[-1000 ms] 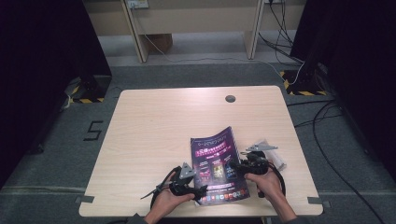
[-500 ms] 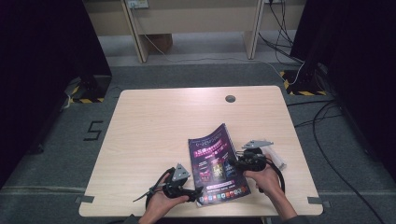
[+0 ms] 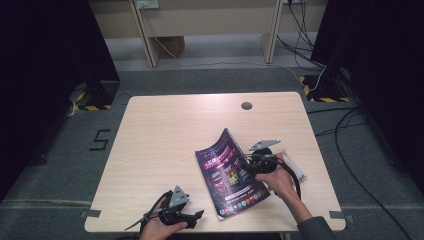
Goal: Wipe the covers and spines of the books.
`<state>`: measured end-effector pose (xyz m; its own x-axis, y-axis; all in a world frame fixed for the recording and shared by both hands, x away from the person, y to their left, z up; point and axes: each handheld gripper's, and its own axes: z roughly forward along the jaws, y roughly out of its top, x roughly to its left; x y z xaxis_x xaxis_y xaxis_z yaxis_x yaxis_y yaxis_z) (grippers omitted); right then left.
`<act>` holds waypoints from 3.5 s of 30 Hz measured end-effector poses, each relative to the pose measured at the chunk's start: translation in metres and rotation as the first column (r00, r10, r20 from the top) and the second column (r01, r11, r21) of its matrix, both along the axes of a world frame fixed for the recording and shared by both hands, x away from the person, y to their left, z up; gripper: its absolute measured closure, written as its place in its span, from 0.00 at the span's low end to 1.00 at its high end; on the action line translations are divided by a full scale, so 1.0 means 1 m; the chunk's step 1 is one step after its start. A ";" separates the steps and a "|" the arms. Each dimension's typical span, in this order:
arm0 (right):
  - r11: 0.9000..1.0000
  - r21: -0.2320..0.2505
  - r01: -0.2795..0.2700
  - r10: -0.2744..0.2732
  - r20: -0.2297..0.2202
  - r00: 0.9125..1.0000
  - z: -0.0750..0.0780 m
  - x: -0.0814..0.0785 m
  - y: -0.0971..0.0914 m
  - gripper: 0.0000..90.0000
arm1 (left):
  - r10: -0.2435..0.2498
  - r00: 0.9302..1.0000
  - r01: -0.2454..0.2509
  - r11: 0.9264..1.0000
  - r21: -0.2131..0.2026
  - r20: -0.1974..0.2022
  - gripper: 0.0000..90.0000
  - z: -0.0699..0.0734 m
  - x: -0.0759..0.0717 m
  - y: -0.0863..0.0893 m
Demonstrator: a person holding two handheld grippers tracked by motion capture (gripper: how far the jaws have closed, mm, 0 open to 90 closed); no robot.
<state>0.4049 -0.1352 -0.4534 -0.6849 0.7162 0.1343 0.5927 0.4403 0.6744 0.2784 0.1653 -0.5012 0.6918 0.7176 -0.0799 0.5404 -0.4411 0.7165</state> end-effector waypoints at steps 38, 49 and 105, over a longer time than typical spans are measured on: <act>0.846 -0.532 -0.028 0.175 0.227 0.958 0.096 0.044 0.088 0.93 | 0.007 1.000 -0.007 1.000 0.010 -0.011 0.26 -0.005 -0.002 0.009; 0.837 -0.526 -0.150 0.274 0.167 0.947 0.075 0.015 0.107 0.93 | 0.017 1.000 -0.017 1.000 0.012 -0.006 0.26 -0.005 -0.002 0.009; 0.960 -0.127 -0.250 0.251 -0.010 0.968 -0.039 -0.027 0.088 0.69 | 0.038 0.999 -0.039 0.999 0.035 0.008 0.25 -0.006 0.001 0.011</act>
<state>0.3782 -0.0471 -0.4920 -0.8449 0.5326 0.0495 0.4490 0.6559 0.6068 0.2791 0.1767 -0.5073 0.6641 0.7461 -0.0490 0.5523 -0.4453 0.7048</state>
